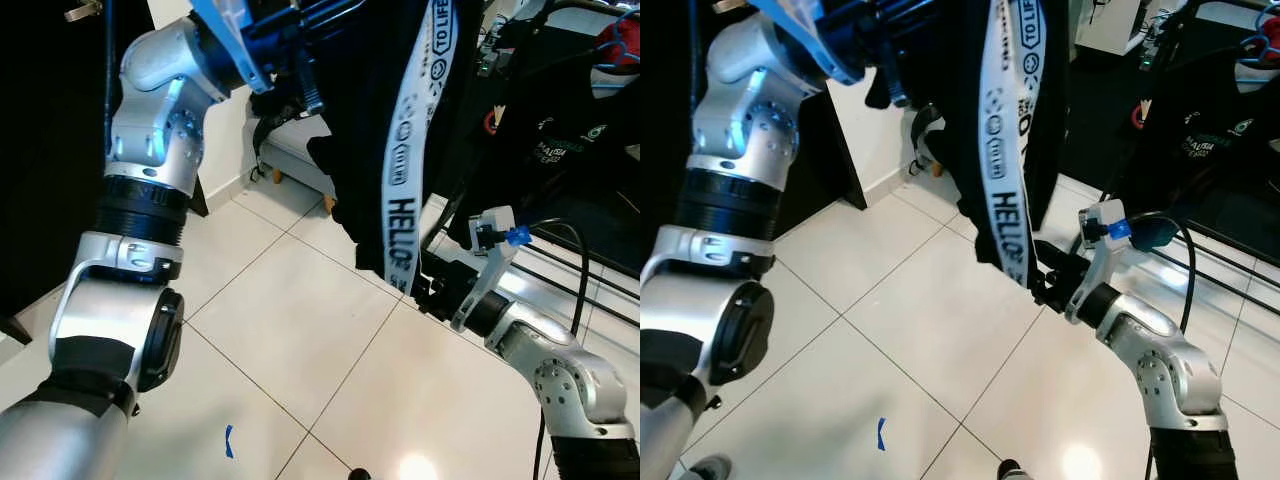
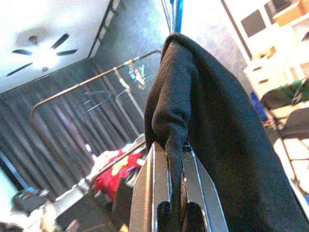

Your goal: Hang hanger

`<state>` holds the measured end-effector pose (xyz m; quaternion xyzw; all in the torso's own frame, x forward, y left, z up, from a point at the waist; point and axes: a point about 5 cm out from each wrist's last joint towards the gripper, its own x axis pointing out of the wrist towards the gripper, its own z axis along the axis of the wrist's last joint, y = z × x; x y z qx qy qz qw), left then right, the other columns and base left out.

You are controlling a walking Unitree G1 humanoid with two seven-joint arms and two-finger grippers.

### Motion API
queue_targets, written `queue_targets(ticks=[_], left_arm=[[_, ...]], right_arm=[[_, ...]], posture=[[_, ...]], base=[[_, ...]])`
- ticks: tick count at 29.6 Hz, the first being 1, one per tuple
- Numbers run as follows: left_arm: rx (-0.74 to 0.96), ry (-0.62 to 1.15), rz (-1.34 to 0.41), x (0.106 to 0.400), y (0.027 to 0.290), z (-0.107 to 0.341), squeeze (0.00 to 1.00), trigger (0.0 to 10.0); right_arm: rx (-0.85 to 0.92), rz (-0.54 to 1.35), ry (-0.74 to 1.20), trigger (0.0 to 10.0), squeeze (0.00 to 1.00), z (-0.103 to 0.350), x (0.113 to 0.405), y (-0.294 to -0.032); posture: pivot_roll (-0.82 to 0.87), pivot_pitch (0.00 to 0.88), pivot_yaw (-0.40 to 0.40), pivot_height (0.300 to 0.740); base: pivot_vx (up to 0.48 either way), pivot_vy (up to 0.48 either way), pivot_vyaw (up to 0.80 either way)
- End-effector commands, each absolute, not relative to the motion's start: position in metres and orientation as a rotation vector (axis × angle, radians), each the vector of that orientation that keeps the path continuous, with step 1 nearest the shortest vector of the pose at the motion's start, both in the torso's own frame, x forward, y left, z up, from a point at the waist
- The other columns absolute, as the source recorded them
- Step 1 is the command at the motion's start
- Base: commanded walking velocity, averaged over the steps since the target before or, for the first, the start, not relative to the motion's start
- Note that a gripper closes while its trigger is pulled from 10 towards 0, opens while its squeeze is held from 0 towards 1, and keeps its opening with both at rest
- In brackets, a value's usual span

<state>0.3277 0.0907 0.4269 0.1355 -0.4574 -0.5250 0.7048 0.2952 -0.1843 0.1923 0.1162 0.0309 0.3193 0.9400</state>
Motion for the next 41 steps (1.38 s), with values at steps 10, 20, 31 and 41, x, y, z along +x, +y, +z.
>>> queue_targets(ticks=[10,20,31,41], left_arm=[[0.560,-0.884,-1.001,0.349,0.118,0.400,0.00,10.0],[0.609,-0.692,-1.187,0.342,0.162,0.355,0.00,10.0],[0.601,-0.563,-1.424,0.326,0.168,0.325,0.00,10.0],[0.773,-0.507,-1.421,0.325,0.143,0.296,0.00,10.0]], right_arm=[[0.259,0.578,-0.016,0.0,0.00,0.214,0.288,-0.218],[0.249,0.343,-0.054,0.0,0.00,0.236,0.277,-0.304],[0.319,0.202,-0.054,0.0,0.00,0.236,0.289,-0.321],[0.389,0.259,-0.116,0.0,0.00,0.259,0.305,-0.308]], posture=[[-0.02,0.155,0.029,0.740],[-0.02,0.150,0.016,0.740],[-0.01,0.150,0.006,0.740],[-0.02,0.160,0.005,0.740]], base=[[0.000,0.000,0.00],[0.000,0.000,0.00],[0.000,0.000,0.00],[0.000,0.000,0.00]])
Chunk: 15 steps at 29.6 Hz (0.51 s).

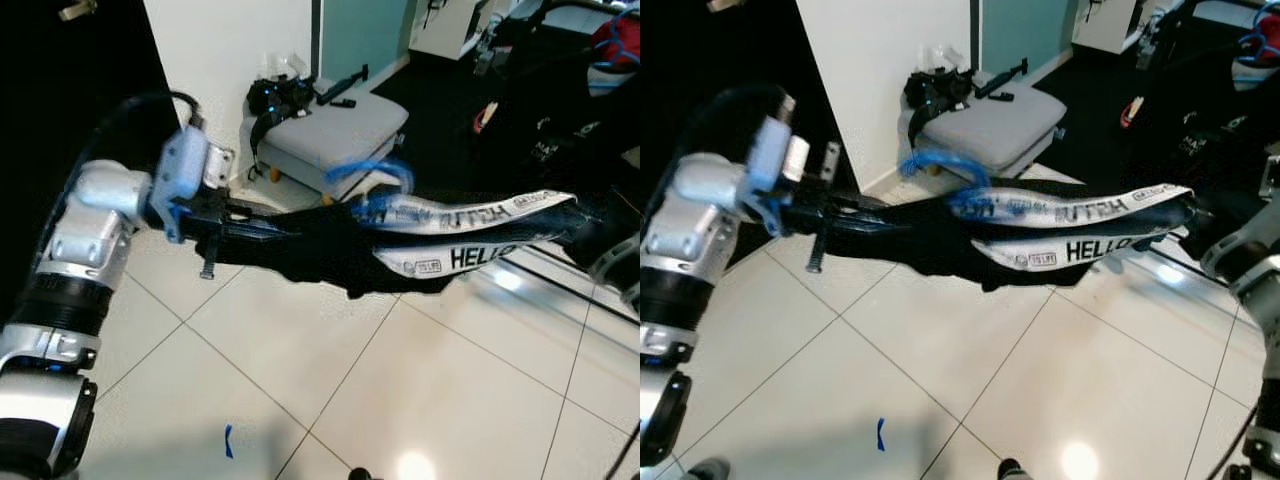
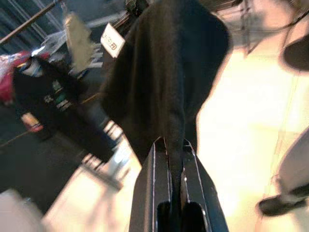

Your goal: Hang hanger

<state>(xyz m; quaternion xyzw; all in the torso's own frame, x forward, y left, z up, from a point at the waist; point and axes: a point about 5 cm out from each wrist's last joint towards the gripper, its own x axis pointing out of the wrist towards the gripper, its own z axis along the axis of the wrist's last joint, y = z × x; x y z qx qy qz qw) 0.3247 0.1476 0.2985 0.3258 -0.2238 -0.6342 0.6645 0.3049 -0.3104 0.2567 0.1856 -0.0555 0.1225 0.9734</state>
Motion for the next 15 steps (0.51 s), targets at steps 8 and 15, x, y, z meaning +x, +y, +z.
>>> queue_targets(ticks=[8,15], left_arm=[[0.825,-0.503,-1.322,0.334,0.140,0.295,0.00,10.0],[0.924,-0.418,-1.189,0.344,0.149,0.284,0.00,10.0]], right_arm=[[0.392,0.288,-0.157,0.0,0.00,0.275,0.306,-0.305],[0.361,0.302,-0.202,0.0,0.00,0.298,0.302,-0.305]], posture=[[-0.02,0.164,0.009,0.740],[-0.02,0.167,0.008,0.740]], base=[[0.000,0.000,0.00],[0.000,0.000,0.00]])
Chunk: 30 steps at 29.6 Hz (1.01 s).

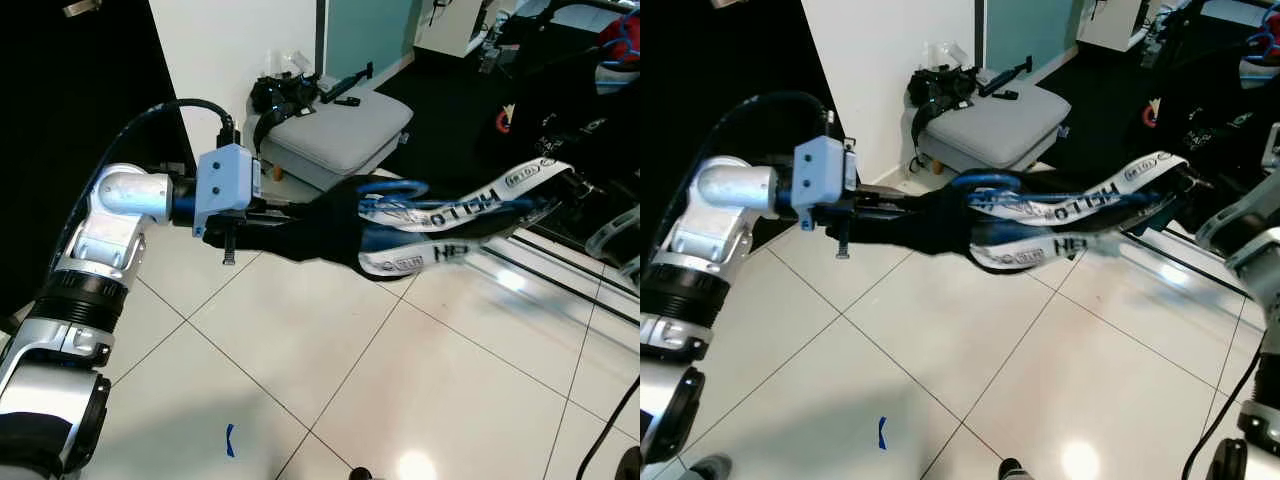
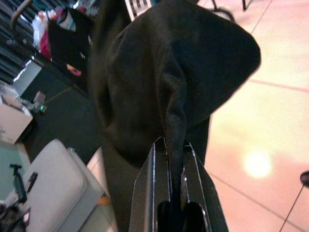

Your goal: Hang hanger

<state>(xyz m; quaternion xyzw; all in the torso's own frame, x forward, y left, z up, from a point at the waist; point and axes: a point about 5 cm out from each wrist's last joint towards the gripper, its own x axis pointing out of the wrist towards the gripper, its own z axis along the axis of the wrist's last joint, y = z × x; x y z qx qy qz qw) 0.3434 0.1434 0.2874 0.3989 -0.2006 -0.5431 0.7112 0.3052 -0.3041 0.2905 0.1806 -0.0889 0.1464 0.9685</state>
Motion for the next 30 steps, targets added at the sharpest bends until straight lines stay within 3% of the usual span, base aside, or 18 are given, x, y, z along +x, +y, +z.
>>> queue_targets(ticks=[1,16,22,23,30], left_arm=[[0.936,-0.413,-1.185,0.344,0.149,0.282,0.00,10.0],[0.983,-0.403,-1.066,0.352,0.151,0.279,0.00,10.0],[0.942,-0.428,-0.941,0.361,0.138,0.282,0.00,10.0],[0.896,-0.429,-0.910,0.362,0.125,0.277,0.00,10.0],[0.787,-0.380,-0.870,0.365,0.104,0.259,0.00,10.0]], right_arm=[[0.358,0.302,-0.204,0.0,0.00,0.300,0.301,-0.306],[0.346,0.322,-0.213,0.0,0.00,0.308,0.302,-0.300],[0.360,0.372,-0.195,0.0,0.00,0.307,0.310,-0.274],[0.341,0.420,-0.163,0.0,0.00,0.303,0.314,-0.254],[0.328,0.461,-0.118,0.0,0.00,0.297,0.320,-0.234]], posture=[[-0.02,0.167,0.008,0.740],[-0.02,0.168,0.005,0.740],[-0.02,0.168,0.008,0.740],[-0.02,0.168,0.008,0.740],[-0.03,0.168,0.007,0.740]], base=[[0.000,0.000,0.00],[0.000,0.000,0.00],[0.000,0.000,0.00],[0.000,0.000,0.00],[0.000,0.000,0.00]])
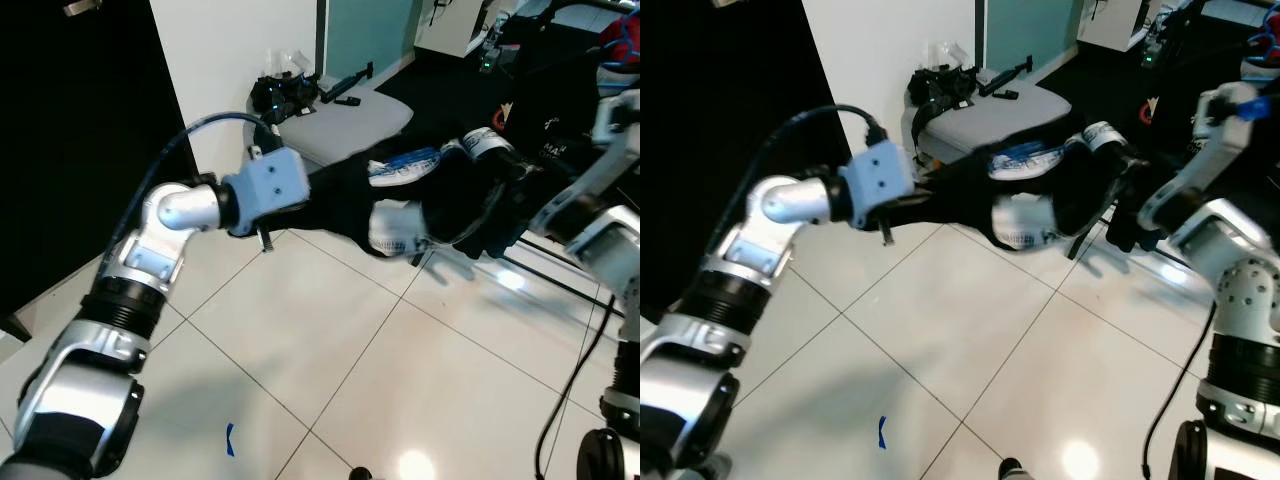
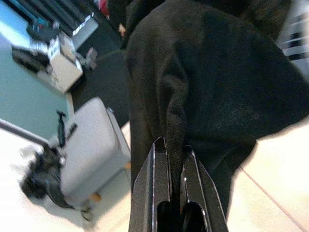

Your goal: Hang hanger

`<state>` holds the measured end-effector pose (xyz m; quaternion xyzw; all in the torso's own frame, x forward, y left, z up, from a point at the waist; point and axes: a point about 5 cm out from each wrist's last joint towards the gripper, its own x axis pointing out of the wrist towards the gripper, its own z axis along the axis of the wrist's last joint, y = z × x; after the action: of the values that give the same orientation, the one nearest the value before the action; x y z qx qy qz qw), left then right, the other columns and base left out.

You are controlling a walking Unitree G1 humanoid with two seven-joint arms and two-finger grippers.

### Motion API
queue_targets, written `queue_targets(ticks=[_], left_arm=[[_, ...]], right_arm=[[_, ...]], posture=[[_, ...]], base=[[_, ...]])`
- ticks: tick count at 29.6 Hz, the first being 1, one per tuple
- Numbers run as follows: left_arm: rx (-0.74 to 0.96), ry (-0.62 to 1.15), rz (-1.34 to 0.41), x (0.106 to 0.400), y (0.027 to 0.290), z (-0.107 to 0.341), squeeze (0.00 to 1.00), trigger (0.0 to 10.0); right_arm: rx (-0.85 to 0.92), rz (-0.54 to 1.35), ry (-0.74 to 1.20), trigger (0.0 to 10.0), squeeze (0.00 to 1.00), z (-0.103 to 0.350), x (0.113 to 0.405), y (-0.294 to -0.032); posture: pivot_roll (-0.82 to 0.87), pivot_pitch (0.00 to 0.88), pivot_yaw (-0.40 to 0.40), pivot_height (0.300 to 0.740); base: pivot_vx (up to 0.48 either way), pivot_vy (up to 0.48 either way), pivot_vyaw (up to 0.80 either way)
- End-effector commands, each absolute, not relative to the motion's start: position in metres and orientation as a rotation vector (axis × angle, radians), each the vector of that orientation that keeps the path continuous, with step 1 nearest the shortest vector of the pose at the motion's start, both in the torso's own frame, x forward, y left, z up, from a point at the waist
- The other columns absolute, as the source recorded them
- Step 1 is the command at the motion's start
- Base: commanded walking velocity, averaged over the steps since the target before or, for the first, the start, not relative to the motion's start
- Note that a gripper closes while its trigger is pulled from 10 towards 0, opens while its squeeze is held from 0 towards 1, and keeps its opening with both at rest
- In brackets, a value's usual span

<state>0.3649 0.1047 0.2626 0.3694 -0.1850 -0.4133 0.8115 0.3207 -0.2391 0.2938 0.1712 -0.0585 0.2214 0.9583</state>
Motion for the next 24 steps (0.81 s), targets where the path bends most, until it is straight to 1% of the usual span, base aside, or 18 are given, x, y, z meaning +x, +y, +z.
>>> queue_targets(ticks=[1,7,14,15,16,18,20,21,24], left_arm=[[0.777,-0.373,-0.861,0.366,0.103,0.257,0.00,10.0],[0.726,-0.348,-0.809,0.369,0.102,0.254,0.00,10.0],[0.788,-0.302,-0.824,0.365,0.099,0.238,0.00,10.0],[0.813,-0.300,-0.844,0.363,0.100,0.234,0.00,10.0],[0.813,-0.300,-0.844,0.363,0.100,0.234,0.00,10.0],[0.833,-0.313,-0.916,0.355,0.098,0.226,0.00,10.0],[0.833,-0.313,-0.916,0.355,0.098,0.226,0.00,10.0],[0.841,-0.318,-0.969,0.347,0.096,0.220,0.00,10.0],[0.842,-0.331,-0.987,0.343,0.091,0.218,0.00,10.0]], right_arm=[[0.323,0.459,-0.109,0.0,0.00,0.296,0.320,-0.234],[0.322,0.442,-0.099,0.0,0.00,0.296,0.322,-0.235],[0.310,0.388,-0.182,0.0,0.00,0.314,0.322,-0.245],[0.298,0.370,-0.203,0.0,0.00,0.319,0.321,-0.252],[0.298,0.370,-0.203,0.0,0.00,0.319,0.321,-0.252],[0.275,0.327,-0.234,0.0,0.00,0.329,0.320,-0.266],[0.275,0.327,-0.234,0.0,0.00,0.329,0.320,-0.266],[0.265,0.305,-0.241,0.0,0.00,0.333,0.320,-0.274],[0.265,0.306,-0.238,0.0,0.00,0.333,0.321,-0.273]], posture=[[-0.03,0.168,0.007,0.740],[-0.03,0.166,0.006,0.740],[-0.03,0.162,0.009,0.740],[-0.03,0.157,0.008,0.740],[-0.03,0.157,0.008,0.740],[-0.03,0.156,0.005,0.740],[-0.03,0.156,0.005,0.740],[-0.03,0.156,0.004,0.740],[-0.03,0.155,0.003,0.740]], base=[[0.000,0.000,0.00],[0.000,0.000,0.00],[0.000,0.000,0.00],[0.000,0.000,0.00],[0.000,0.000,0.00],[0.000,0.000,0.00],[0.000,0.000,0.00],[0.000,0.000,0.00],[0.000,0.000,0.00]])
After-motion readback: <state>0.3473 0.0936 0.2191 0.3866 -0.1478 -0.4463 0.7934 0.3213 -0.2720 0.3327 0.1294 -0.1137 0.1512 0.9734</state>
